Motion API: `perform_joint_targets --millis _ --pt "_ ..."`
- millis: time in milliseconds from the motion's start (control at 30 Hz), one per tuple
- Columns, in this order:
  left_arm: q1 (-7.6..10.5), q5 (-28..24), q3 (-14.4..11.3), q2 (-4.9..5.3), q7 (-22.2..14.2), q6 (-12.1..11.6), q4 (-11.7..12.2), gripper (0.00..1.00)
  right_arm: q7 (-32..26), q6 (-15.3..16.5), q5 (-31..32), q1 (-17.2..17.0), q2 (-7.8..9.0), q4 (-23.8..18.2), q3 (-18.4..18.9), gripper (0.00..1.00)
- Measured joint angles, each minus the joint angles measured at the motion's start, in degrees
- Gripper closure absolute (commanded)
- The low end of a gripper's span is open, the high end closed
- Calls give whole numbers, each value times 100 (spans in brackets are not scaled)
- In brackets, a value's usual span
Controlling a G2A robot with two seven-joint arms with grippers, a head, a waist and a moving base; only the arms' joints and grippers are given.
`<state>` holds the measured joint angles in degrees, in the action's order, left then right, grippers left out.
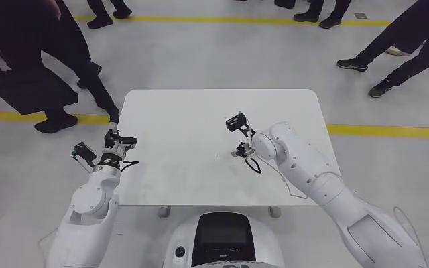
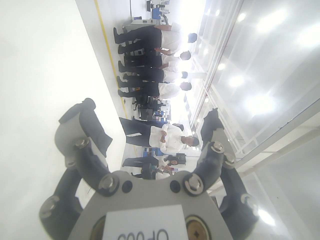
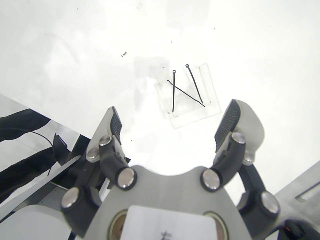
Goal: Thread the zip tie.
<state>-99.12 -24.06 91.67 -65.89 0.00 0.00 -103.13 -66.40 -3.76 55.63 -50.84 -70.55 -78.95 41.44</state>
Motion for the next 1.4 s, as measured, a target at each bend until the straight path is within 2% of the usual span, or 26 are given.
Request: perform_joint_targets --millis 100,233,533,600,667,733,933,1033,1067,1133,1167,1233,1400 --pt "0 0 0 0 0 0 0 0 -45 315 268 -1 4 23 -50 0" --pt "0 0 0 0 0 0 0 0 -131 500 342 50 -25 105 -101 0" --pt "0 0 0 0 0 0 0 0 -120 501 344 54 -29 115 -101 0" --pt "0 0 0 0 0 0 0 0 -180 463 153 20 -54 279 20 0" --pt "0 0 0 0 0 0 0 0 -246 569 -398 101 -91 489 117 0" --pt "0 0 0 0 0 0 0 0 -270 636 -680 153 -107 559 122 0" --pt "0 0 0 0 0 0 0 0 -264 633 -688 151 -106 557 117 0" --pt "0 0 0 0 0 0 0 0 -44 582 -682 67 -107 572 152 0" --pt "0 0 0 0 0 0 0 0 3 550 -712 57 -110 582 178 3" --pt "0 0 0 0 0 0 0 0 31 497 -746 58 -116 597 212 33" --pt "0 0 0 0 0 0 0 0 47 464 -769 61 -121 609 234 34" --pt "0 0 0 0 0 0 0 0 65 439 -781 66 -124 628 261 48" --pt "0 0 0 0 0 0 0 0 17 514 -791 67 -124 663 308 60"
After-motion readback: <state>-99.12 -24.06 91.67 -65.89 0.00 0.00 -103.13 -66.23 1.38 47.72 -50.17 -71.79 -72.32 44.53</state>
